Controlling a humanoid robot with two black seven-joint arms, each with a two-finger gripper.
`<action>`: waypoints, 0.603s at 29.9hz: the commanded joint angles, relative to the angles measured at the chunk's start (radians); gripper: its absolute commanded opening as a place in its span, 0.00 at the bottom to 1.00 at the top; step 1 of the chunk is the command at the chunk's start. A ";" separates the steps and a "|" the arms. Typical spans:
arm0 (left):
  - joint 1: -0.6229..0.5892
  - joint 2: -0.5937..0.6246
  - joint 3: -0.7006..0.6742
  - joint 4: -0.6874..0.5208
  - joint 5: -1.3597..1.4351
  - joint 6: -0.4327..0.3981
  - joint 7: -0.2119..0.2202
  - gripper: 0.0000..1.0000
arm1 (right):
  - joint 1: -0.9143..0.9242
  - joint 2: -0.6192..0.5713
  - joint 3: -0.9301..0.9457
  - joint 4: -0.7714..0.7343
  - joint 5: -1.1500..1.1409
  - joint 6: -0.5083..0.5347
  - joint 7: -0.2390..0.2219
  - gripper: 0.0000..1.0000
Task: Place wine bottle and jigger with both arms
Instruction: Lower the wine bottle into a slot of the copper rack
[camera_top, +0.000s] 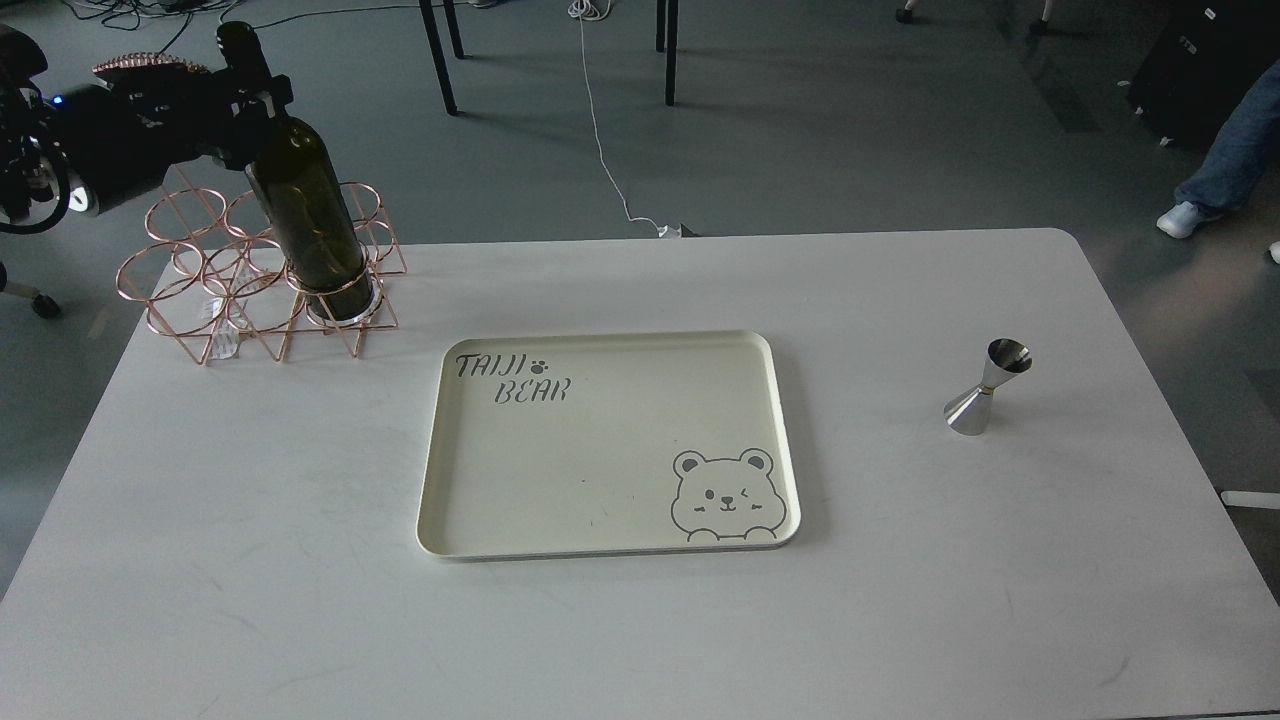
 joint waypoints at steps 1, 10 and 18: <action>0.003 -0.002 0.000 0.001 -0.002 -0.001 0.001 0.22 | 0.001 0.001 0.001 0.000 0.000 0.000 0.000 0.99; 0.003 -0.027 0.008 0.034 -0.002 -0.001 0.002 0.58 | 0.001 0.001 0.000 0.002 0.000 0.000 0.000 0.99; -0.002 -0.030 0.004 0.033 -0.005 0.002 0.002 0.69 | 0.001 0.001 0.000 0.000 0.000 0.000 -0.001 0.99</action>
